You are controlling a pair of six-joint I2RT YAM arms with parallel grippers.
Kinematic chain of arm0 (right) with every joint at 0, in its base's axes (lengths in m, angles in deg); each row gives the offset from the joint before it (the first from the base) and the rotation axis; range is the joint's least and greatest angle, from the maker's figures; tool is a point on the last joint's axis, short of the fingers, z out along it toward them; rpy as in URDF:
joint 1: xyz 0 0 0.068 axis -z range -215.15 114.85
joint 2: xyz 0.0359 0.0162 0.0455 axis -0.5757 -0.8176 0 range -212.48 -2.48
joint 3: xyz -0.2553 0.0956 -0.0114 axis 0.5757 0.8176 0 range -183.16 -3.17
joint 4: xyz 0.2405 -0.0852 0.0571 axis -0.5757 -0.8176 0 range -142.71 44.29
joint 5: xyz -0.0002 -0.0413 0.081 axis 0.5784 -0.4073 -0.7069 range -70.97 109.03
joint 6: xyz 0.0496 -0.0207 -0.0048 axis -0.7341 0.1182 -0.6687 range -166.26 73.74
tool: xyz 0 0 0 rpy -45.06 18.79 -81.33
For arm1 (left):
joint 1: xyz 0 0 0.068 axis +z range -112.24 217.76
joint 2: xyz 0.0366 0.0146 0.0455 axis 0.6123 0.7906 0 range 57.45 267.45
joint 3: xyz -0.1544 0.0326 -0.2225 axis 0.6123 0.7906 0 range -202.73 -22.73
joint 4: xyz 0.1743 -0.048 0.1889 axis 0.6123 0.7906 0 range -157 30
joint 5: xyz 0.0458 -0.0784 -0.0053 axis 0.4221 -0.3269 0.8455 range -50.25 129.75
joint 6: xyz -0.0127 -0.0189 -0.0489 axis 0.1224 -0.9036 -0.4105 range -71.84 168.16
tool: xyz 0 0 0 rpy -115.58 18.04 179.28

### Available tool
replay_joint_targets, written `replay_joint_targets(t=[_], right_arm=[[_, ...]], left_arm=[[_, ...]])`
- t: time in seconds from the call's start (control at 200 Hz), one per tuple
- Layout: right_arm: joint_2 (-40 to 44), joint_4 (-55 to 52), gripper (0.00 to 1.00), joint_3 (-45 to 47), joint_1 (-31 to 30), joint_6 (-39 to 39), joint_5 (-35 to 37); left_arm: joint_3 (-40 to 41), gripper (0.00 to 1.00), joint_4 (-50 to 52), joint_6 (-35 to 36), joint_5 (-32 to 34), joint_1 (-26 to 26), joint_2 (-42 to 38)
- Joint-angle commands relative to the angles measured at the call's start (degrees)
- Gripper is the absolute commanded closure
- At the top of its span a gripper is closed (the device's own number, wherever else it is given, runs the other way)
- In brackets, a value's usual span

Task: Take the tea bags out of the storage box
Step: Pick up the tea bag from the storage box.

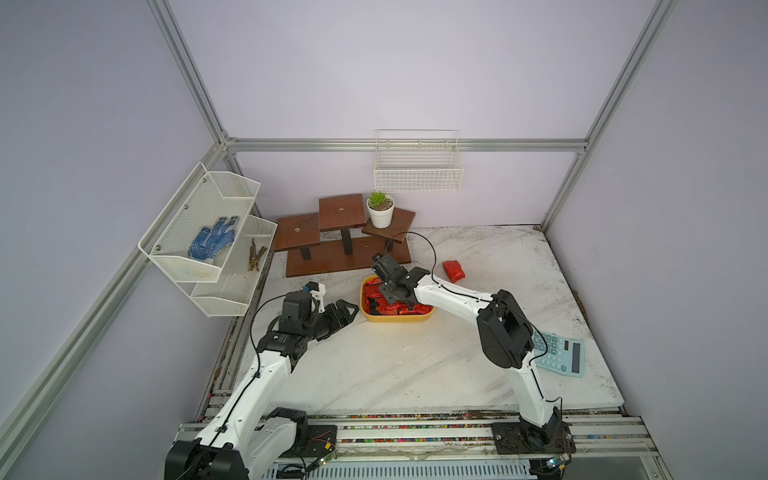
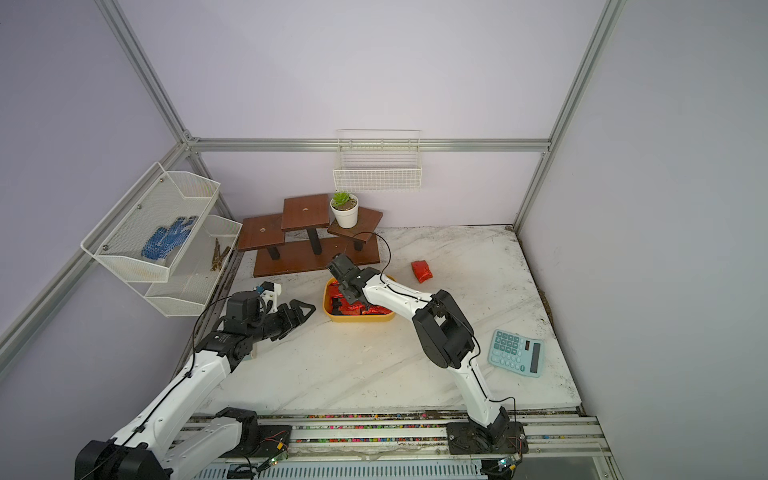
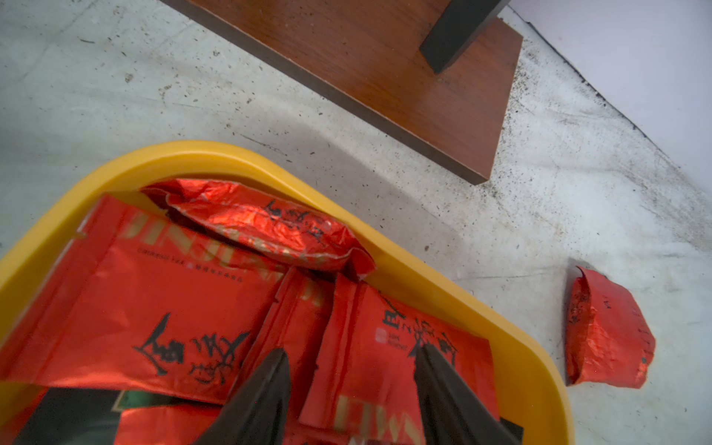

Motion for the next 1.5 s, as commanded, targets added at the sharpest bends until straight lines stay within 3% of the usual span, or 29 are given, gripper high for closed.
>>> replay_joint_targets(t=[0.0, 0.3, 0.6, 1.05, 1.345, 1.495], right_arm=[[-0.13, 0.01, 0.42, 1.74, -0.5, -0.88, 3.59], [0.14, 1.61, 0.6, 3.6, -0.43, -0.79, 8.07], [0.78, 2.68, 1.0, 3.79, -0.43, -0.53, 9.19], [12.75, 4.8, 1.0, 7.21, -0.43, -2.05, 4.89], [18.48, 4.37, 1.0, 9.29, 0.68, -2.61, 7.02], [21.16, 4.1, 1.0, 13.07, 4.22, -4.33, 9.31]], left_arm=[[0.33, 0.2, -1.89, -0.21, -1.29, 0.34, -0.24], [0.22, 0.2, -1.81, -0.73, -1.46, 0.34, -0.54], [0.06, 0.2, -1.42, -1.08, -1.29, 0.34, -0.9], [-3.38, 0.22, 0.09, -0.73, -0.8, -0.72, -0.64], [-7.1, 0.22, 0.14, -0.82, 2.2, -7.26, 2.72], [-8.94, 0.22, -0.15, -0.88, 2.84, -9.53, 4.28]])
